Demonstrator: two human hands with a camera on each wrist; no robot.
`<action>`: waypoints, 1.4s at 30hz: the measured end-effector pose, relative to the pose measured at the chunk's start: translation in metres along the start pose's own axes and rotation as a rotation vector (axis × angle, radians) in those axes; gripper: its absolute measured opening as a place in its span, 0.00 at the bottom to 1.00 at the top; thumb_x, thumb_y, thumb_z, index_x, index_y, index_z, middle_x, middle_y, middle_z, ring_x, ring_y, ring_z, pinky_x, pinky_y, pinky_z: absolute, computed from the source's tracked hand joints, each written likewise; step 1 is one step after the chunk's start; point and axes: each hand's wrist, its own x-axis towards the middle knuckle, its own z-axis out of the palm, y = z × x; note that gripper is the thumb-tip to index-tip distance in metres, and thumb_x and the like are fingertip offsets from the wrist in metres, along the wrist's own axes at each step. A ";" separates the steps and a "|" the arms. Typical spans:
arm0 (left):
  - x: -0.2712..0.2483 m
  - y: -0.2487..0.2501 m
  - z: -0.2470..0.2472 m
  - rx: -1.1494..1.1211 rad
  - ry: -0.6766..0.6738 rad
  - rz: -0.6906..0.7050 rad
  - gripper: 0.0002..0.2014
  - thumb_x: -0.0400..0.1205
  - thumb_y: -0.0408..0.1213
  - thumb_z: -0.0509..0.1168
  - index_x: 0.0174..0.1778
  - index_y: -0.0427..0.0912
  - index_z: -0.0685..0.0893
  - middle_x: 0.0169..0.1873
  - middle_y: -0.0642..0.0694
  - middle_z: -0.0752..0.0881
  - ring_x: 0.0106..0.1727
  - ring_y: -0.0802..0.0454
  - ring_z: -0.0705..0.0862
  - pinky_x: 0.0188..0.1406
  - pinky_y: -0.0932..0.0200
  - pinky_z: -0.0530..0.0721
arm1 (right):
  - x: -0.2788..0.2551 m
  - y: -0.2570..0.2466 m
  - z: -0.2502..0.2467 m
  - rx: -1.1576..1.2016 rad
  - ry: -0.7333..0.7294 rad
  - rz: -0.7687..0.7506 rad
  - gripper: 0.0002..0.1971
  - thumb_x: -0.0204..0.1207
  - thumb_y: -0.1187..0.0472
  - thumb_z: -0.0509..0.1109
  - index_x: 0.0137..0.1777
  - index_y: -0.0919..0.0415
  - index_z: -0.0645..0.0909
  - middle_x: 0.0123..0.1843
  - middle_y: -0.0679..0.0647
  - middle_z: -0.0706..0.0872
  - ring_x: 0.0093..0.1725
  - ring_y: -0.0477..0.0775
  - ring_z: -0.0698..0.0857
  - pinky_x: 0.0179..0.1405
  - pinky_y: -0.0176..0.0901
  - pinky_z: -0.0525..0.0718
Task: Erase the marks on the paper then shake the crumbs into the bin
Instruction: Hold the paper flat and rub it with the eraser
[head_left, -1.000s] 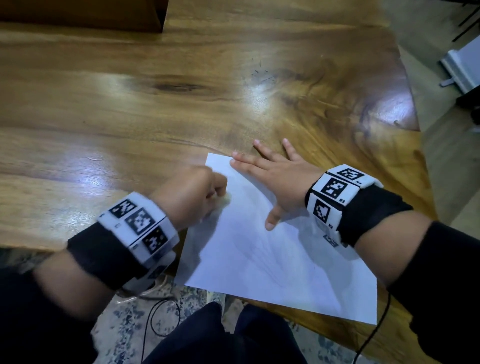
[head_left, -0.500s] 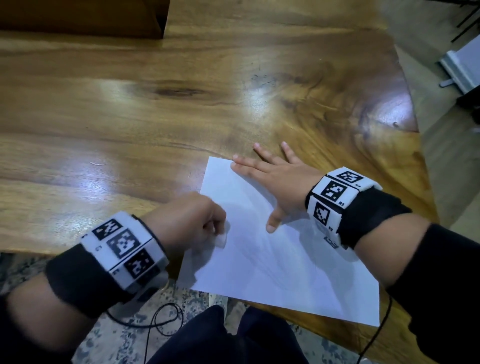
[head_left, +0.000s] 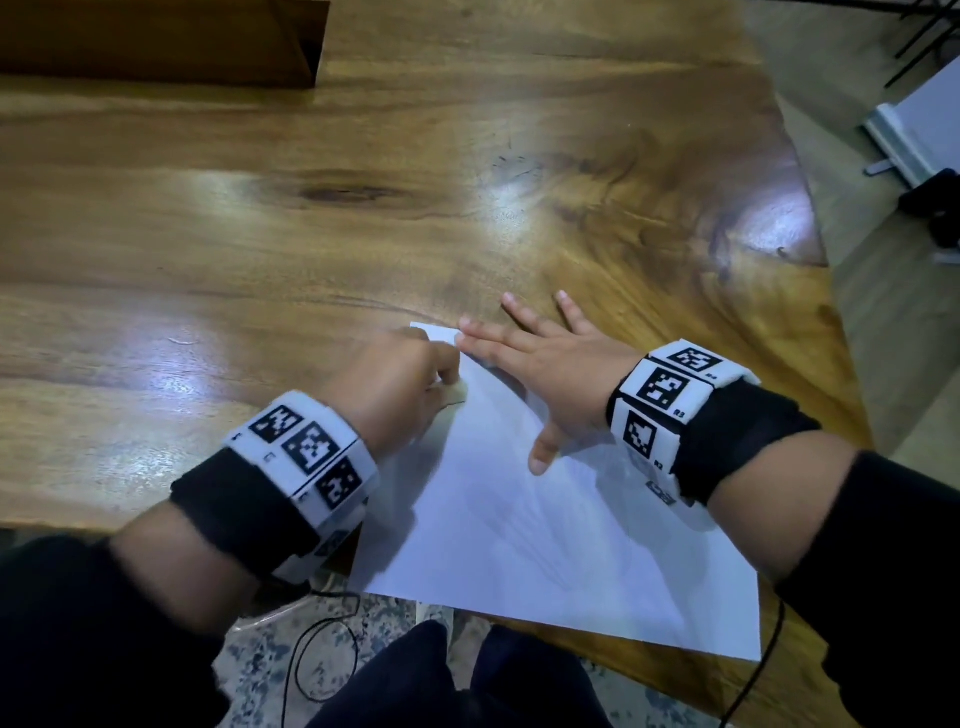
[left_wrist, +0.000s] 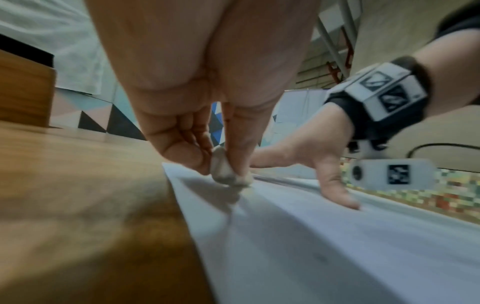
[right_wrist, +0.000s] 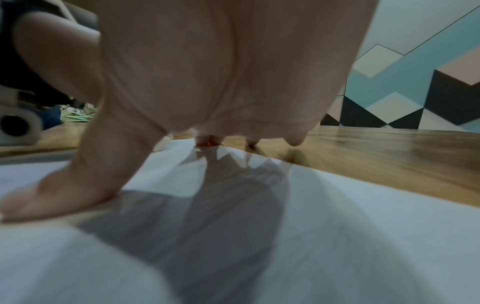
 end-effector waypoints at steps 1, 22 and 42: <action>-0.006 -0.002 0.001 -0.005 -0.038 0.037 0.05 0.74 0.39 0.67 0.36 0.41 0.85 0.34 0.42 0.82 0.38 0.43 0.80 0.41 0.54 0.77 | 0.000 0.000 -0.001 -0.004 -0.004 -0.002 0.68 0.54 0.37 0.81 0.81 0.41 0.31 0.82 0.34 0.30 0.81 0.52 0.27 0.75 0.69 0.28; -0.008 -0.007 0.003 -0.049 -0.060 0.048 0.07 0.75 0.41 0.68 0.40 0.41 0.84 0.29 0.48 0.78 0.30 0.52 0.75 0.42 0.54 0.78 | -0.001 -0.002 -0.003 -0.049 -0.039 0.002 0.67 0.57 0.35 0.78 0.80 0.43 0.28 0.82 0.37 0.28 0.80 0.52 0.26 0.76 0.68 0.28; -0.034 -0.012 0.008 -0.071 -0.069 -0.014 0.06 0.73 0.39 0.71 0.35 0.42 0.86 0.27 0.50 0.78 0.28 0.56 0.74 0.32 0.62 0.72 | -0.002 -0.003 -0.003 -0.044 -0.036 0.010 0.67 0.57 0.35 0.79 0.81 0.43 0.29 0.82 0.36 0.29 0.80 0.52 0.26 0.76 0.68 0.28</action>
